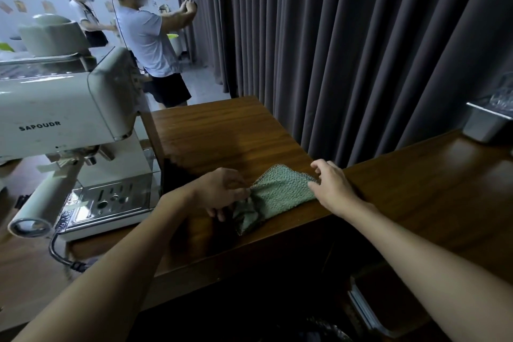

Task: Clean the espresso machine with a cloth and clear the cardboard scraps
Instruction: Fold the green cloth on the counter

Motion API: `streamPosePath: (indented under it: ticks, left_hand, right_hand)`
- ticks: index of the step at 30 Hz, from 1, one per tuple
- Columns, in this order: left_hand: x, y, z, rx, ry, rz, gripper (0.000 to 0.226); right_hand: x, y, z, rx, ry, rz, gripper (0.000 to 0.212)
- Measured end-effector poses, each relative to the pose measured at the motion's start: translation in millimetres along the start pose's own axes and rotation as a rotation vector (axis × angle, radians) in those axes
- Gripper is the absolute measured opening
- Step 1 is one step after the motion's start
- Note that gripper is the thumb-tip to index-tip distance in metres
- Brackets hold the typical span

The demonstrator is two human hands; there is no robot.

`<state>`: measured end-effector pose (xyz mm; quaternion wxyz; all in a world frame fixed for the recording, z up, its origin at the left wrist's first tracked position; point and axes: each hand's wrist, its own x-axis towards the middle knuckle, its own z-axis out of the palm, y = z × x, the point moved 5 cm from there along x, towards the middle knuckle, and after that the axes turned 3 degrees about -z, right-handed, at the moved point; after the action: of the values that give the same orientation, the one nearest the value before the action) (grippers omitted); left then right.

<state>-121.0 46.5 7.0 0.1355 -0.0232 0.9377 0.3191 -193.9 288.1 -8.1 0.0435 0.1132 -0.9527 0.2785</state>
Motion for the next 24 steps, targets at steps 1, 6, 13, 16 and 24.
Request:
streamPosePath:
  ticks: [1, 6, 13, 16, 24]
  left_hand:
    - [-1, 1, -4, 0.014, 0.048, 0.02, 0.008]
    - [17, 12, -1, 0.0, 0.258, 0.147, 0.033]
    - [62, 53, 20, 0.089, 0.109, 0.227, 0.051]
    - [78, 67, 29, 0.171, 0.031, 0.256, 0.049]
    - [99, 93, 53, 0.443, -0.108, 0.368, 0.042]
  right_hand:
    - [-1, 1, 0, -0.038, 0.01, 0.009, 0.037]
    - [-6, 0, 4, -0.149, -0.063, 0.064, 0.023]
    - [-10, 1, -7, 0.024, 0.023, 0.006, 0.016]
    - [-12, 15, -5, 0.18, -0.032, 0.019, 0.026]
    - [-22, 24, -11, -0.019, -0.027, 0.029, 0.016]
